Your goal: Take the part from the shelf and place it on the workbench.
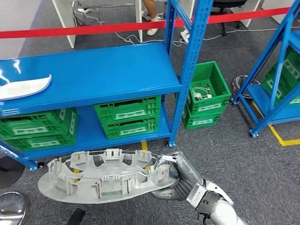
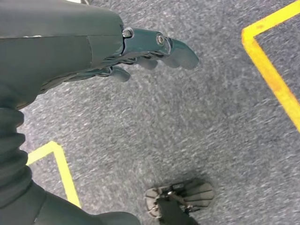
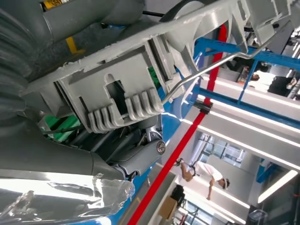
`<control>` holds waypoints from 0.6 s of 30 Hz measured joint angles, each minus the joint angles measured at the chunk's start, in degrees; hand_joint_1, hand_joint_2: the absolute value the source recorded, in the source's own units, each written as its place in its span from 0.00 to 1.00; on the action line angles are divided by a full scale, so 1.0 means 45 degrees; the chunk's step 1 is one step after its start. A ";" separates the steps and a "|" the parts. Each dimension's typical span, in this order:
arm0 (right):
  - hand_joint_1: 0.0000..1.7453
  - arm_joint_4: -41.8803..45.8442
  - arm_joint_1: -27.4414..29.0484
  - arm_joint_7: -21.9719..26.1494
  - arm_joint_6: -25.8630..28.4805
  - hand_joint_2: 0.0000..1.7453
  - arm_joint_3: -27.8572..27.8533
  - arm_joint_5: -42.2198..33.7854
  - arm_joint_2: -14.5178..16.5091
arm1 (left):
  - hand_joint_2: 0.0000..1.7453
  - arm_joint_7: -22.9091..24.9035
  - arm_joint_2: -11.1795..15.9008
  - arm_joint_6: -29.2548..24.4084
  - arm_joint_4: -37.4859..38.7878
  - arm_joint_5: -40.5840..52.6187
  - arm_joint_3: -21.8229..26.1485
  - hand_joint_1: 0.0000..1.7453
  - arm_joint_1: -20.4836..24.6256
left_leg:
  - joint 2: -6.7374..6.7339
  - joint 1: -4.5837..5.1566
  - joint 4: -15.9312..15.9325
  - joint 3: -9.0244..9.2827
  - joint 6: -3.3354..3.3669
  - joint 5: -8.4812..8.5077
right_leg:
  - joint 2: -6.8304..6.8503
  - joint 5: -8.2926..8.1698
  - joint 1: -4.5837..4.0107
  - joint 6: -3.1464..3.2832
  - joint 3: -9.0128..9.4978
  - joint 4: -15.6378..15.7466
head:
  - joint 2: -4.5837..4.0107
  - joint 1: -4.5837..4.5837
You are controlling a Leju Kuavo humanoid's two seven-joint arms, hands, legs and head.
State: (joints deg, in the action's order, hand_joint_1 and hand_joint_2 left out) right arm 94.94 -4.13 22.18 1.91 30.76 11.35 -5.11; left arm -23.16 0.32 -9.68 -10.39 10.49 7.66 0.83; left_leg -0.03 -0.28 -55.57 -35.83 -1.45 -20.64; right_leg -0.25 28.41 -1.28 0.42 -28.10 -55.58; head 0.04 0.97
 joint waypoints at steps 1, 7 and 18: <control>1.00 0.0001 0.0001 -0.0005 0.0001 1.00 -0.0003 0.0009 0.0001 | 1.00 0.0056 0.0012 -0.0028 0.0001 -0.0024 0.0018 0.00 -0.0027 | 0.0008 -0.0006 -0.0128 -0.0105 -0.0072 -0.0254 | 0.0010 -0.0163 0.0023 0.0076 -0.0102 0.0025 | 0.0000 -0.0019; 1.00 0.0006 0.0050 -0.0012 0.0003 1.00 -0.0002 0.0055 0.0009 | 1.00 0.0216 0.0075 -0.0075 0.0002 -0.0151 0.0113 0.00 -0.0042 | 0.0016 -0.0056 -0.3825 -0.0790 -0.0345 -0.2609 | 0.0051 -0.1019 0.0077 0.0213 -0.1149 -0.0119 | 0.0000 -0.0110; 1.00 0.0117 0.0359 0.0666 -0.0101 1.00 -0.0034 -0.0131 0.0007 | 1.00 0.0253 -0.0182 0.0118 0.0002 -0.0280 0.0340 0.00 0.0046 | -0.0019 -0.0105 -0.0058 0.1422 0.0319 -0.1449 | 0.0029 -0.0638 0.0121 -0.0440 -0.2588 -0.1540 | 0.0000 -0.0049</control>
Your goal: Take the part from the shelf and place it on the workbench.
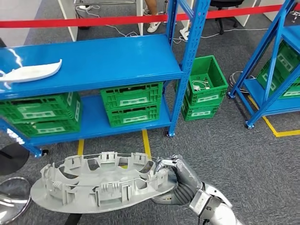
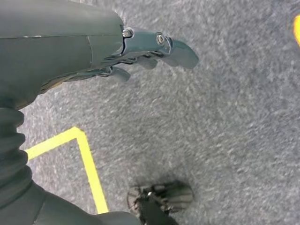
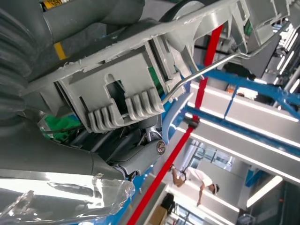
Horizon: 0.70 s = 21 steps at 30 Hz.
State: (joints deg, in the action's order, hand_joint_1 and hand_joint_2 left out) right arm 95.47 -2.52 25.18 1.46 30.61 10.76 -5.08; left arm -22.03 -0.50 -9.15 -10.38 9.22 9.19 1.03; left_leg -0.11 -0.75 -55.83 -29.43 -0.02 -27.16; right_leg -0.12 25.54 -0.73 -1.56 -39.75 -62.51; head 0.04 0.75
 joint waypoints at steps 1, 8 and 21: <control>1.00 0.0001 0.0061 0.0084 0.0030 1.00 -0.0021 -0.0013 0.0000 | 1.00 0.0004 -0.0016 0.0040 0.0000 -0.0007 0.0013 0.00 0.0009 | -0.0002 0.0007 -0.0002 -0.0188 0.0047 0.0156 | 0.0001 0.0718 0.0025 -0.0075 -0.0216 -0.0830 | 0.0000 0.0030; 1.00 0.0260 0.0779 0.0516 0.0873 1.00 -0.0294 0.0305 0.0032 | 1.00 -0.0129 -0.0071 0.0402 -0.0015 -0.0033 0.0158 0.00 0.0131 | 0.0107 0.0050 -0.0033 -0.1470 -0.0099 0.1264 | -0.0295 0.0726 0.0073 0.0058 0.2170 -0.0257 | 0.0000 0.0066; 1.00 0.0855 0.2191 0.0846 0.1816 1.00 -0.0597 0.0938 0.0103 | 1.00 0.0347 -0.0085 0.0920 -0.0039 0.0488 0.0148 0.00 0.0501 | 0.0076 0.0017 -0.3270 -0.2048 -0.0729 -0.0025 | 0.0647 0.0047 0.0071 0.0532 0.1871 0.1432 | 0.0000 -0.0074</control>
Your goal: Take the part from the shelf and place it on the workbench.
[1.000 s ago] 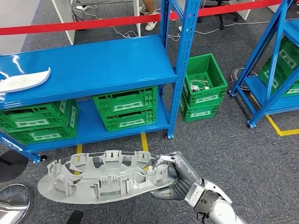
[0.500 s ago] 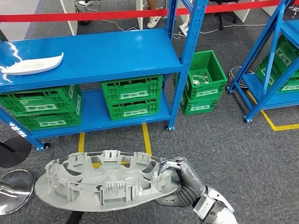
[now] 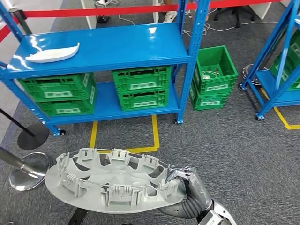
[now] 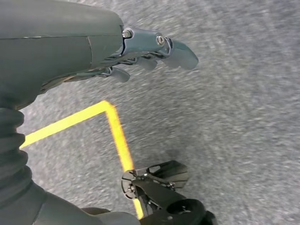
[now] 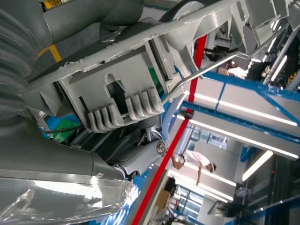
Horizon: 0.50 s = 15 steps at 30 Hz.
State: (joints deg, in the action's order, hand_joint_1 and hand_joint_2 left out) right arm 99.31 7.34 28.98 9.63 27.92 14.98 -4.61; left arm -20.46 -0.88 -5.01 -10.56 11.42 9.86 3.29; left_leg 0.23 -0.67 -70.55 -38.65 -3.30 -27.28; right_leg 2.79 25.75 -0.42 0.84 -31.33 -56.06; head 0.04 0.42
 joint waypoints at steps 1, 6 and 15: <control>1.00 0.0000 -0.0012 0.0022 -0.0074 1.00 -0.0008 0.0001 0.0000 | 1.00 0.0051 -0.0024 -0.0056 0.0000 -0.0055 0.0002 0.00 0.0003 | -0.0231 -0.0002 0.0776 0.0607 -0.0002 0.0271 | 0.0106 -0.0050 -0.0011 -0.0037 -0.0119 -0.0077 | 0.0000 0.0000; 1.00 -0.0026 -0.0303 0.0113 -0.0756 1.00 -0.0013 -0.0134 0.0000 | 1.00 0.0168 -0.0436 -0.0362 0.0000 -0.0548 0.0177 0.00 0.0063 | -0.0843 0.0131 0.3244 0.2000 0.0410 0.0150 | 0.0709 -0.0175 -0.0149 -0.0281 -0.0404 -0.0414 | 0.0000 0.0024; 1.00 0.0849 0.0995 -0.0523 0.0015 1.00 -0.0472 -0.0442 -0.0659 | 1.00 0.0377 -0.0850 -0.0620 0.0000 -0.0755 0.0561 0.00 -0.0083 | 0.0574 0.0051 0.3260 0.1211 0.0795 0.0858 | -0.0681 0.1523 0.0020 -0.0647 -0.1387 -0.3414 | 0.0000 0.0109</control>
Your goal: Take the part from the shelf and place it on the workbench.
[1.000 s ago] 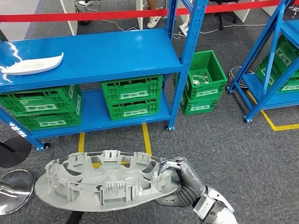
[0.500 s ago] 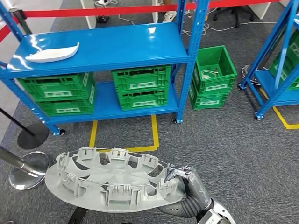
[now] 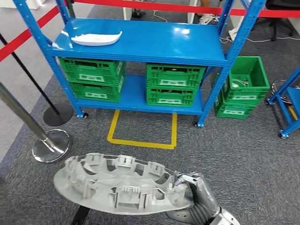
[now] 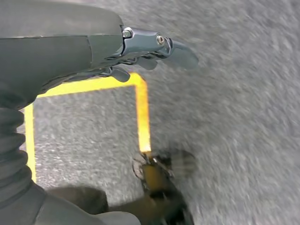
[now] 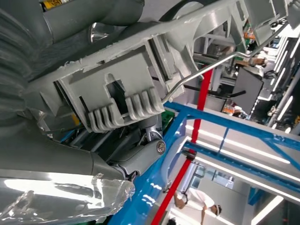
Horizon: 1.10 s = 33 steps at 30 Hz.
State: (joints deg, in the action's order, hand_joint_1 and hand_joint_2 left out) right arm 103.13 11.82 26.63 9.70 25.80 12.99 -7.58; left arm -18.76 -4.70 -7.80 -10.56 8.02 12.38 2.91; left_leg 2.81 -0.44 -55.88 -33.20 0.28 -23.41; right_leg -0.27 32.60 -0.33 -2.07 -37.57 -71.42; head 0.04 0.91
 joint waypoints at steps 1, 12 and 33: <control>1.00 0.0153 0.0115 -0.0040 0.0051 1.00 -0.0080 -0.0013 -0.0095 | 1.00 0.0034 0.0015 -0.0017 0.0000 0.0000 0.0015 0.00 0.0001 | 0.0154 -0.0007 -0.0003 -0.0043 -0.0046 0.0059 | -0.0186 -0.0409 0.0026 0.0027 0.0585 0.0974 | 0.0000 0.0002; 1.00 0.1534 0.1092 -0.0549 0.0780 1.00 -0.0622 -0.0327 -0.0588 | 1.00 0.0187 0.0064 -0.0429 0.0000 -0.0185 0.0329 0.00 0.0038 | -0.0410 0.0055 -0.3092 -0.1668 -0.0677 -0.1525 | 0.0309 -0.1293 0.0068 0.0610 0.1418 0.3065 | 0.0000 -0.0174; 1.00 0.3471 0.2946 -0.0166 0.1076 1.00 -0.2104 -0.0085 -0.1530 | 1.00 0.0622 -0.0589 -0.1308 0.0005 0.0078 0.0432 0.00 -0.0356 | 0.0544 0.0045 0.0008 0.0174 -0.0018 -0.0011 | -0.0660 -0.0936 0.0234 -0.0194 0.1269 0.2253 | 0.0000 -0.0090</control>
State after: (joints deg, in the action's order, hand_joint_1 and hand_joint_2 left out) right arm 118.75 25.08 25.88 14.54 16.33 12.61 -14.46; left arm -15.97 -7.36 -13.69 -10.54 8.37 14.33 1.31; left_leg 5.26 -0.24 -55.84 -32.42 0.20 -23.46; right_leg -3.24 28.39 0.73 -2.95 -31.86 -61.29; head 0.04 0.50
